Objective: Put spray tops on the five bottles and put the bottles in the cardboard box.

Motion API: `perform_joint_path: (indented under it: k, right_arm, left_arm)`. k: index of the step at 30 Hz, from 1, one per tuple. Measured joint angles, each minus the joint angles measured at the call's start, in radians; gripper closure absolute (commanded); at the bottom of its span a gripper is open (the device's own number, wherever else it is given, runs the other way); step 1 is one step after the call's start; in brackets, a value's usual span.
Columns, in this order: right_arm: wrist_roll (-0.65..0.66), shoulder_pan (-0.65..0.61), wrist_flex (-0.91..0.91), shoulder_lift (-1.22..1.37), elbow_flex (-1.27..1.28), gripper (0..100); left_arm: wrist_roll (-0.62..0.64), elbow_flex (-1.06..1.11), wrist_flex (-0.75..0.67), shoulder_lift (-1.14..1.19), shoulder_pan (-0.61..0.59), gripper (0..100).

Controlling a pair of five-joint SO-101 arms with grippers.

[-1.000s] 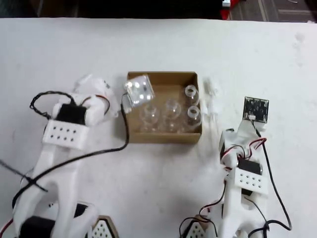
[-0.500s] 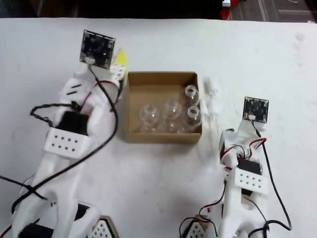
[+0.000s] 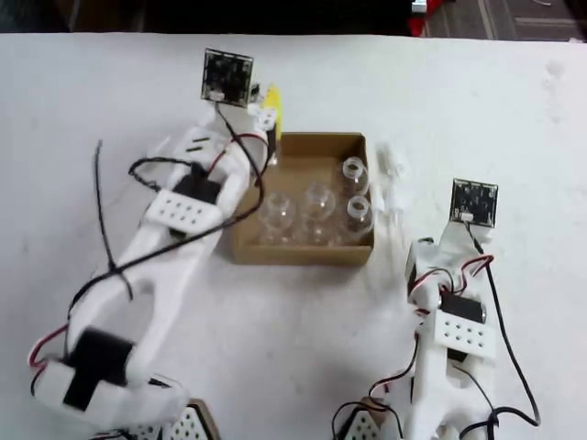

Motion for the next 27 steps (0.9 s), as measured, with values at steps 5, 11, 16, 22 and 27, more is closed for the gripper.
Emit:
perform_joint_path:
  k: [5, 11, 16, 22, 27]
  right_arm:
    - [0.000, 0.000, 0.000, 0.000, 0.000, 81.8]
    - [0.000, 0.000, 0.000, 0.000, 0.000, 81.8]
    - [0.000, 0.000, 0.000, 0.000, 0.000, 81.8]
    - [0.000, 0.000, 0.000, 0.000, 0.000, 81.8]
    - [0.000, 0.000, 0.000, 0.000, 0.000, 81.8]
  left_arm:
    - [0.011, -0.009, 0.000, 0.071, -0.006, 98]
    - [0.011, -0.018, -0.043, 0.143, -0.032, 98]
    - [0.011, -0.018, -0.147, 0.244, -0.032, 98]
    - [0.011, -0.018, -0.175, 0.259, -0.032, 97]
    - [0.011, -0.018, -0.180, 0.259, -0.054, 95]
